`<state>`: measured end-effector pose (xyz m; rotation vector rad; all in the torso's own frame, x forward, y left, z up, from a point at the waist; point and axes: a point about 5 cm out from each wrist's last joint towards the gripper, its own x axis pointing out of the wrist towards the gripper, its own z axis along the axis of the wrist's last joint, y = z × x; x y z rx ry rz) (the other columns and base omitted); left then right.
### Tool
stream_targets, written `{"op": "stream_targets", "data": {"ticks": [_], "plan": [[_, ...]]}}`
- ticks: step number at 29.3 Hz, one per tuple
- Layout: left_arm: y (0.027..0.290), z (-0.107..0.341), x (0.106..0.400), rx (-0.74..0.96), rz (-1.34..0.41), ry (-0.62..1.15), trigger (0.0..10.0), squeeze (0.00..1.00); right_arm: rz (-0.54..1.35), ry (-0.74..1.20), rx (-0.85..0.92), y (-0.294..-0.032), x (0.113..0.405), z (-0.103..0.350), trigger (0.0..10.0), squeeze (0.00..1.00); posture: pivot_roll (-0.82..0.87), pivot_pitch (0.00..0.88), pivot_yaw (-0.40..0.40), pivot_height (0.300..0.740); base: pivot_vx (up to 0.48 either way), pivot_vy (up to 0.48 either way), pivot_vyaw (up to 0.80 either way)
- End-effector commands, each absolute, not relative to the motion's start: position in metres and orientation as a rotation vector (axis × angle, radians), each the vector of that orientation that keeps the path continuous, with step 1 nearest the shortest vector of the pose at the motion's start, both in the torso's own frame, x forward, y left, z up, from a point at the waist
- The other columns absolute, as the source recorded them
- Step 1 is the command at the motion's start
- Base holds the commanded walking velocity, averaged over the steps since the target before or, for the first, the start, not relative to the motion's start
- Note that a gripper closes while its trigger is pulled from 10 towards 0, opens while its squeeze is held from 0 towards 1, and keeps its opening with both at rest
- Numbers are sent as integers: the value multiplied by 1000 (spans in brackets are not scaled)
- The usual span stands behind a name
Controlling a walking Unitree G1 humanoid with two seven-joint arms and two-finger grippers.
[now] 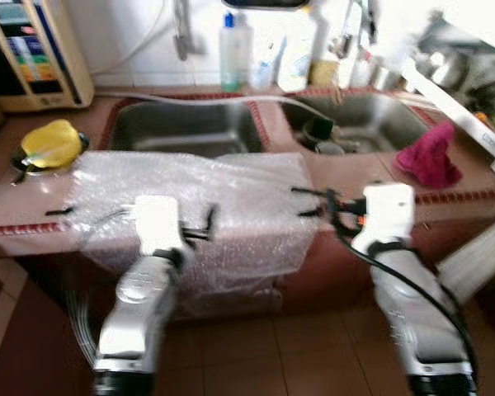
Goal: Kitchen organization
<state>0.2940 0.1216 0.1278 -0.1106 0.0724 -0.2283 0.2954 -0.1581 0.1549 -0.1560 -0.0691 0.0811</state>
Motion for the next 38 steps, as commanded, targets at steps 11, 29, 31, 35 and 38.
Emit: {"op": "stream_targets", "data": {"ticks": [11, 29, 31, 35, 38], "plan": [[138, 125, 294, -85, -153, 90, 10000, 0, 157, -121, -168, -142, 294, 163, 10000, 0, 31, 0, -27, 740, 329, 0, 0], [141, 123, 295, -64, -125, 99, 10000, 0, 168, -120, -150, -140, 295, 162, 10000, 0, 36, 0, -28, 740, 0, 0, 356], [140, 124, 295, -62, -125, 98, 10000, 0, 167, -119, -151, -139, 295, 162, 10000, 0, 36, 0, -26, 740, 0, 0, 0], [141, 124, 296, -60, -121, 96, 10000, 0, 167, -118, -151, -139, 295, 162, 10000, 0, 33, 0, -25, 740, 0, 0, 0], [140, 124, 296, -63, -117, 95, 10000, 0, 171, -123, -157, -139, 295, 163, 10000, 0, 33, 0, -26, 740, 0, 0, 0]]}}
